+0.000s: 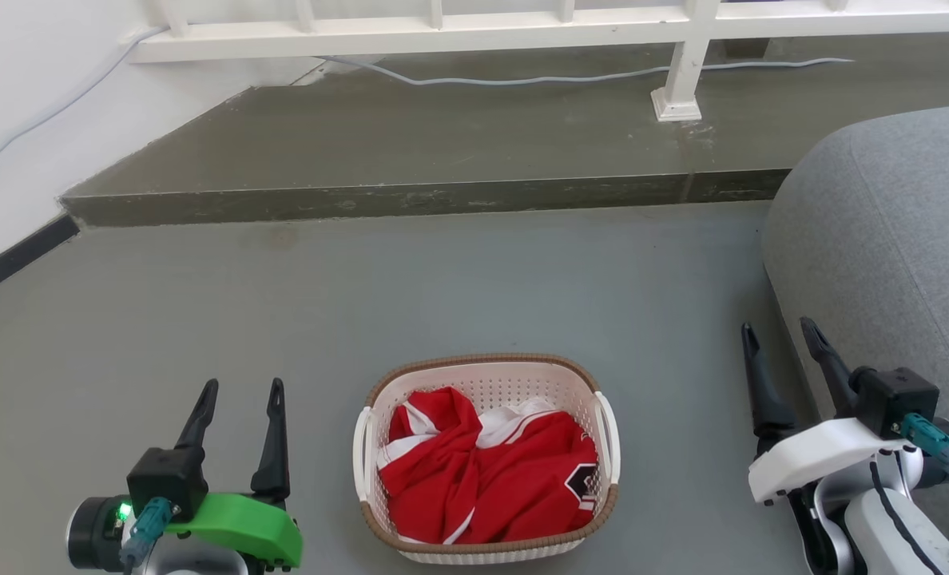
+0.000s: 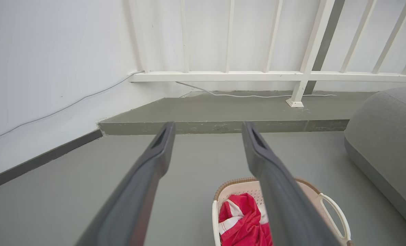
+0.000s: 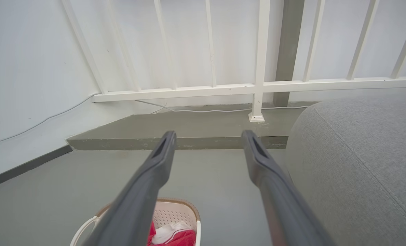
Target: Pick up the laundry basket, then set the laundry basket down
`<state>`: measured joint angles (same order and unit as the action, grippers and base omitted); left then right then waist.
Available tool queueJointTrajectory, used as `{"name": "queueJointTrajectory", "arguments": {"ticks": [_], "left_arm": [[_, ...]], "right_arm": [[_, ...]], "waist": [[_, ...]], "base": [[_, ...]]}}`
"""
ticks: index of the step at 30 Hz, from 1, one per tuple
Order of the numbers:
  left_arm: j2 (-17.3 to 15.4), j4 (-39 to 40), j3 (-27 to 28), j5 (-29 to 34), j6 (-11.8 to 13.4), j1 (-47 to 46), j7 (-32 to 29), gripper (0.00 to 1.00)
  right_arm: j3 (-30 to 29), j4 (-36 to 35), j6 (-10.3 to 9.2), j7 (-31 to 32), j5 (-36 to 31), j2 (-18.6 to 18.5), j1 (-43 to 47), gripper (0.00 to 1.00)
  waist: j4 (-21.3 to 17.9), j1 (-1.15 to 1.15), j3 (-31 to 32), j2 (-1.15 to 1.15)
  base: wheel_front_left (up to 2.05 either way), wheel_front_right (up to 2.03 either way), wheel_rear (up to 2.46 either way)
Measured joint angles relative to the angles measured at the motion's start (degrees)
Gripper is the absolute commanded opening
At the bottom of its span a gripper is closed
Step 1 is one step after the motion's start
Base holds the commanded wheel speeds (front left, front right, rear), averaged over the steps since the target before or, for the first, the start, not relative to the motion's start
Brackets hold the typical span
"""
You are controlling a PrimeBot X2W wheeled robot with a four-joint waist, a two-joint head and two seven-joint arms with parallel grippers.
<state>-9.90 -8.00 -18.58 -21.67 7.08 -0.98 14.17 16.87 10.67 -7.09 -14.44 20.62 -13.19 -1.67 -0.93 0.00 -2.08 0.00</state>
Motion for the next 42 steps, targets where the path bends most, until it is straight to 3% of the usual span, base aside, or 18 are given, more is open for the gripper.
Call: {"name": "queueJointTrajectory", "arguments": {"ticks": [21,22,31,42], "left_arm": [[1.41,3.34,2.03,2.81,0.01,1.58,-2.12,1.0],[1.45,3.32,1.99,2.89,0.0,1.58,-2.2,0.0],[2.19,1.37,1.52,0.74,-0.55,2.82,-2.35,0.0],[3.16,1.68,3.07,-9.85,-1.86,3.46,-3.57,0.0]], "right_arm": [[-0.94,-2.32,-0.07,0.02,-0.97,0.55,1.6,1.0],[-0.9,-2.27,-0.05,0.02,-1.0,0.64,1.76,0.0],[-0.66,-0.52,0.53,0.12,1.05,2.2,3.71,0.0],[-2.68,-1.02,2.05,1.91,11.5,3.01,3.75,0.0]], "waist": [[-0.3,0.0,-0.46,0.0],[-0.3,0.0,-0.5,0.0],[-0.25,0.0,-0.41,0.0],[-0.09,0.0,-0.15,0.0]], "base": [[0.0,0.0,0.0],[0.0,0.0,0.0],[0.0,0.0,0.0],[0.0,0.0,0.0]]}}
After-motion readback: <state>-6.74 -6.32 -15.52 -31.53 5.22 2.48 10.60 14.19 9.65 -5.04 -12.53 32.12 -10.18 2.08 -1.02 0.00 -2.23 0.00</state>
